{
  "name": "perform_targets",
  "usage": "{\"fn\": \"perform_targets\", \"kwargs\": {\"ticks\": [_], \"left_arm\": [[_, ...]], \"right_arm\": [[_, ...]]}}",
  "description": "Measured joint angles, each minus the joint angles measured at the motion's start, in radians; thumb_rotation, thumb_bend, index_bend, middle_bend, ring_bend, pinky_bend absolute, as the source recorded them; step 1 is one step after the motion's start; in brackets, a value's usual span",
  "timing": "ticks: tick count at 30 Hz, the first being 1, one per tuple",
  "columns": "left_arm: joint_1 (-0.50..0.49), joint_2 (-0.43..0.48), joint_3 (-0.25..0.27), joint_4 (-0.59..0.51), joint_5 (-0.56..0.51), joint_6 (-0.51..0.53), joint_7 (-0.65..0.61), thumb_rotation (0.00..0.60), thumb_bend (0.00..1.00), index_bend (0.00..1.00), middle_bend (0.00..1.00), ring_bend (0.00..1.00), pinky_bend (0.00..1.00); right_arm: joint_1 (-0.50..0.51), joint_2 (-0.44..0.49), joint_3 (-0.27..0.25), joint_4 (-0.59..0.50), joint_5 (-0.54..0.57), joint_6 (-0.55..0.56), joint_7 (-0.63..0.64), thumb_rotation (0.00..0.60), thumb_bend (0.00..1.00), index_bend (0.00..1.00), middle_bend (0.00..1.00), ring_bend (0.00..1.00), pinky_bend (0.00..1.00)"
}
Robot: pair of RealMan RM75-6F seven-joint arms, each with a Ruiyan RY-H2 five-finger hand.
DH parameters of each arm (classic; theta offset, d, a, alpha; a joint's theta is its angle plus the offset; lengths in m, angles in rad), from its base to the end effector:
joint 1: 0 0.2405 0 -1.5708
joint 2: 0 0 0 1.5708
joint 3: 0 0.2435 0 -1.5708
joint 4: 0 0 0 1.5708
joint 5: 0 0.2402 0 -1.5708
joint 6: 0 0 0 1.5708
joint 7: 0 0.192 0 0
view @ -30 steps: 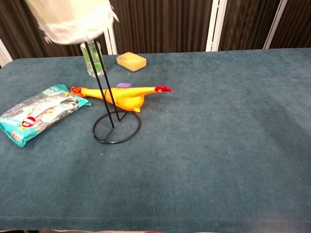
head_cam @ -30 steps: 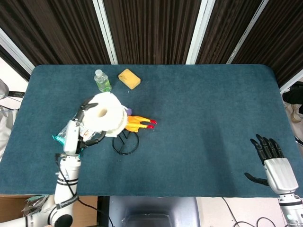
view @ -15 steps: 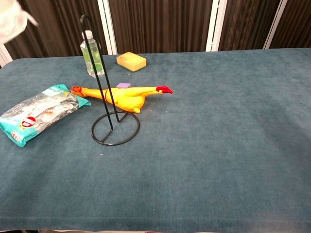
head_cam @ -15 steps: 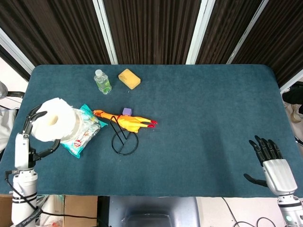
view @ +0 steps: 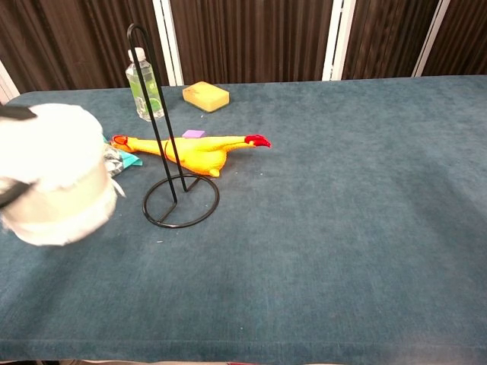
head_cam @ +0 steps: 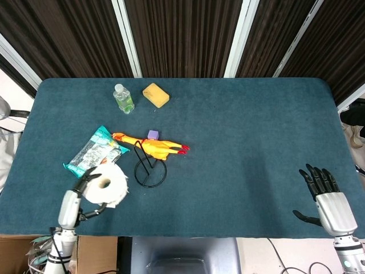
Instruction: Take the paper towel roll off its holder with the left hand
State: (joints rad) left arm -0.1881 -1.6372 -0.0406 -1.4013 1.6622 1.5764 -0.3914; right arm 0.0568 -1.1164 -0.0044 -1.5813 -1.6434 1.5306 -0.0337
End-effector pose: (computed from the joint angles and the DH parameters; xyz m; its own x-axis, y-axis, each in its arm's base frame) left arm -0.2087 0.2441 -0.0074 -0.2801 0.0432 0.9590 0.9203 -0.2723 0.2811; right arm -0.3018 -0.2077 0.1168 0.4634 -0.0157 0.8860 -0.8802 -0.1241 0.4582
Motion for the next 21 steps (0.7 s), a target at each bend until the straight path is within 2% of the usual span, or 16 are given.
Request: {"fn": "perform_targets", "kwargs": {"ticks": [3, 7, 9, 11, 14, 16, 21], "left_arm": [[-0.002, -0.045, 0.018, 0.053, 0.006, -0.013, -0.005, 0.600, 0.76, 0.75, 0.65, 0.69, 0.79], [-0.006, -0.071, 0.029, 0.093, -0.005, -0.038, -0.006, 0.600, 0.73, 0.65, 0.58, 0.54, 0.63], [-0.010, -0.076, 0.031, 0.107, -0.010, -0.046, -0.003, 0.600, 0.70, 0.53, 0.48, 0.43, 0.50], [-0.013, -0.075, 0.031, 0.111, -0.018, -0.059, 0.001, 0.600, 0.64, 0.35, 0.32, 0.26, 0.33], [-0.018, -0.067, 0.029, 0.108, -0.036, -0.080, 0.001, 0.600, 0.51, 0.07, 0.09, 0.05, 0.15], [-0.021, -0.049, 0.030, 0.096, -0.048, -0.100, 0.003, 0.600, 0.45, 0.00, 0.01, 0.00, 0.09], [-0.025, -0.011, 0.044, 0.072, -0.057, -0.131, 0.054, 0.600, 0.38, 0.00, 0.00, 0.00, 0.07]], "right_arm": [[-0.001, 0.001, -0.002, 0.003, -0.004, 0.003, 0.006, 0.600, 0.04, 0.00, 0.00, 0.00, 0.00], [-0.003, 0.003, -0.002, 0.003, -0.006, 0.007, 0.010, 0.600, 0.04, 0.00, 0.00, 0.00, 0.00], [-0.003, 0.003, -0.002, 0.003, -0.006, 0.007, 0.009, 0.600, 0.04, 0.00, 0.00, 0.00, 0.00], [-0.003, 0.002, -0.003, 0.003, -0.008, 0.006, 0.006, 0.600, 0.04, 0.00, 0.00, 0.00, 0.00], [-0.003, 0.002, -0.004, 0.004, -0.011, 0.007, 0.003, 0.600, 0.04, 0.00, 0.00, 0.00, 0.00], [-0.004, 0.001, -0.004, 0.003, -0.011, 0.008, 0.002, 0.600, 0.04, 0.00, 0.00, 0.00, 0.00], [-0.002, 0.000, -0.005, 0.002, -0.011, 0.001, -0.014, 0.600, 0.04, 0.00, 0.00, 0.00, 0.00]]}}
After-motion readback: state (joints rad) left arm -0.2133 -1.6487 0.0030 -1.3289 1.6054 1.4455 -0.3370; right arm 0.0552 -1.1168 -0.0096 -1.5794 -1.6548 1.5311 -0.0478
